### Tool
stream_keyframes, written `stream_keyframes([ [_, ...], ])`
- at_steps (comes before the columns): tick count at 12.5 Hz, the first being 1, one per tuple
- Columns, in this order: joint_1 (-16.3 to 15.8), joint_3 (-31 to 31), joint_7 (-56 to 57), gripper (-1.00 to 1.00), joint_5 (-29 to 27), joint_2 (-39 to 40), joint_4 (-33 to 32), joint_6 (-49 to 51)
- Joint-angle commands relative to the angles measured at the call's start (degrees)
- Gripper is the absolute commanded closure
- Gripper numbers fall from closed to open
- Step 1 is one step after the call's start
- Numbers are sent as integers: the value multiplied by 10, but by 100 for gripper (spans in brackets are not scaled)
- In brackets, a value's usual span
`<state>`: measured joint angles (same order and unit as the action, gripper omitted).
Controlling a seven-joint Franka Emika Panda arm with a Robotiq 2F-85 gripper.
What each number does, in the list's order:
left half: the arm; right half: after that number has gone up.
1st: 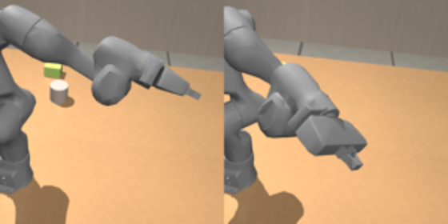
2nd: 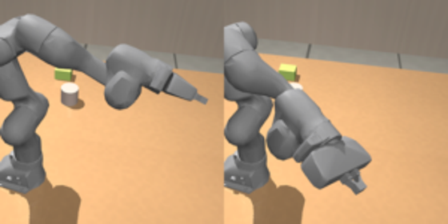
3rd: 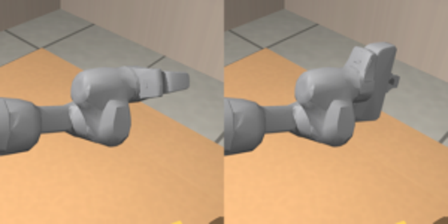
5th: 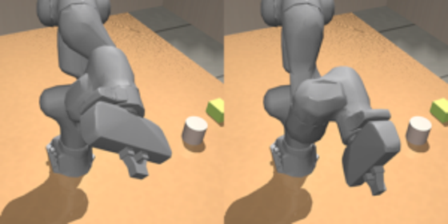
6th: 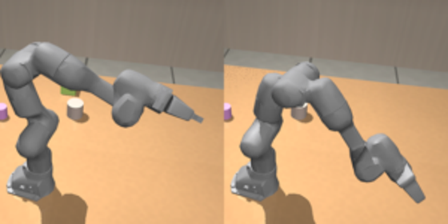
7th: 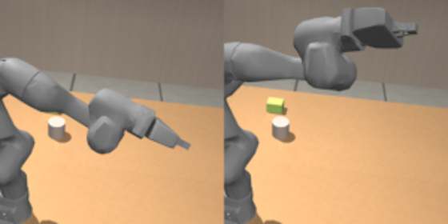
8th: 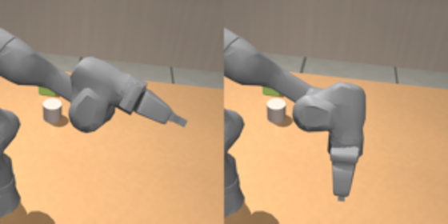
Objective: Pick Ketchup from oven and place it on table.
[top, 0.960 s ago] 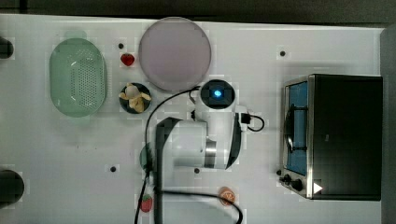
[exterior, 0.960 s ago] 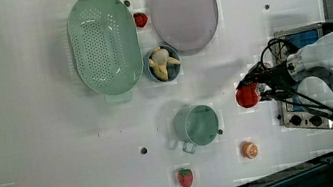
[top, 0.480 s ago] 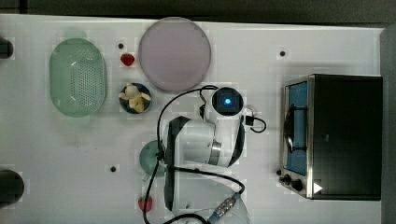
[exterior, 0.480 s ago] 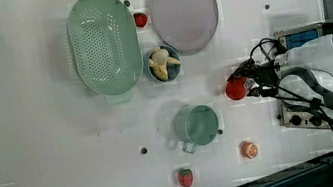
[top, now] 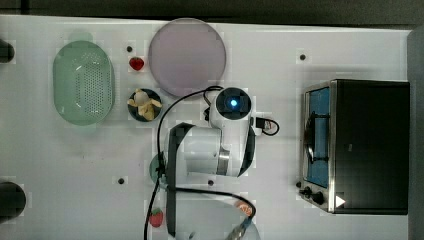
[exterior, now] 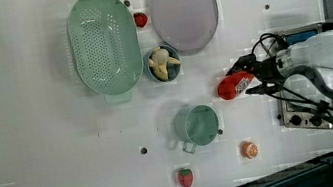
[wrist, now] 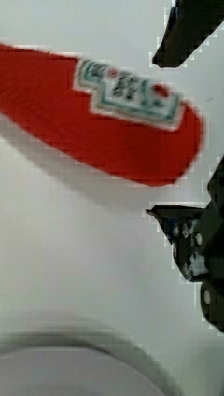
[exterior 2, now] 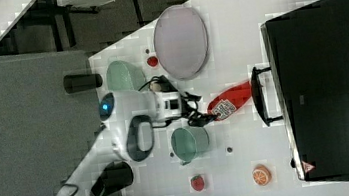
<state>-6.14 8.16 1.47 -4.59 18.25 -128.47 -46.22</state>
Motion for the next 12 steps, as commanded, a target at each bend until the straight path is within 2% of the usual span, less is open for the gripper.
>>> stream_keyframes([
  [1, -8, 6, -6, -100, 2, -102, 93, 68],
  [5, -8, 7, -6, -100, 6, -148, 205, 199],
  [12, -7, 8, -6, -100, 7, -151, 355, 401],
])
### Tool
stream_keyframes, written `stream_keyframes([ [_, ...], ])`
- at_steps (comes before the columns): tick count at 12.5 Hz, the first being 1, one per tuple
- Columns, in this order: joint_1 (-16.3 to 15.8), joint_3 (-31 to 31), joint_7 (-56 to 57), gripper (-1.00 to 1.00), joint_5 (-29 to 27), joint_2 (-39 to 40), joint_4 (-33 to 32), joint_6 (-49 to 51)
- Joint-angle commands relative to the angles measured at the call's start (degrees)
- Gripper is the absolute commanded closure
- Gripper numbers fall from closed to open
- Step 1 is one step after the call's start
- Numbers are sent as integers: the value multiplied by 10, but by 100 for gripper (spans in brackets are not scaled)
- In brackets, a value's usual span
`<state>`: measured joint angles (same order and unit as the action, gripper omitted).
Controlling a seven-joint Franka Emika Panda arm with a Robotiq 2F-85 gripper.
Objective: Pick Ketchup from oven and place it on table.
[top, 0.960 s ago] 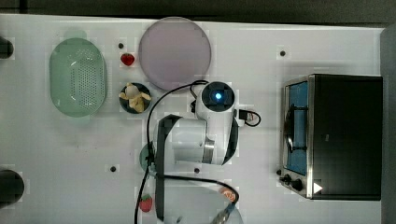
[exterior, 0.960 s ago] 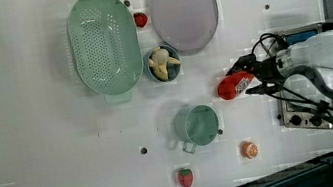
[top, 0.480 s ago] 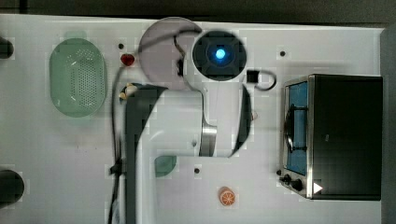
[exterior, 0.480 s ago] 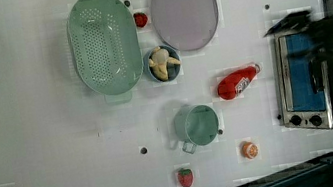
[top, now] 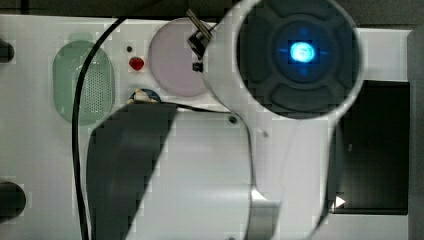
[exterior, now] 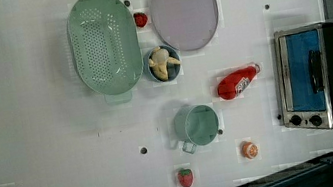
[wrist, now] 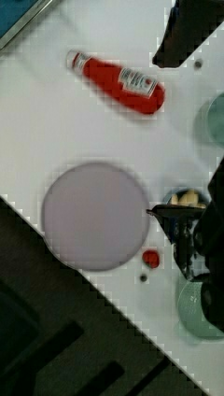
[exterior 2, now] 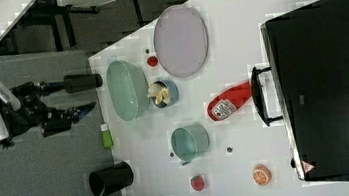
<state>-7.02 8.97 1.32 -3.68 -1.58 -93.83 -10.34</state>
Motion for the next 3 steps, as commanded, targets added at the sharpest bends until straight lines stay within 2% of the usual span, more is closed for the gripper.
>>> stream_keyframes([
  [1, 2, 2, -4, -100, -2, 47, 21, 69],
  [3, 3, 8, -4, -100, -2, 47, 43, 113],
])
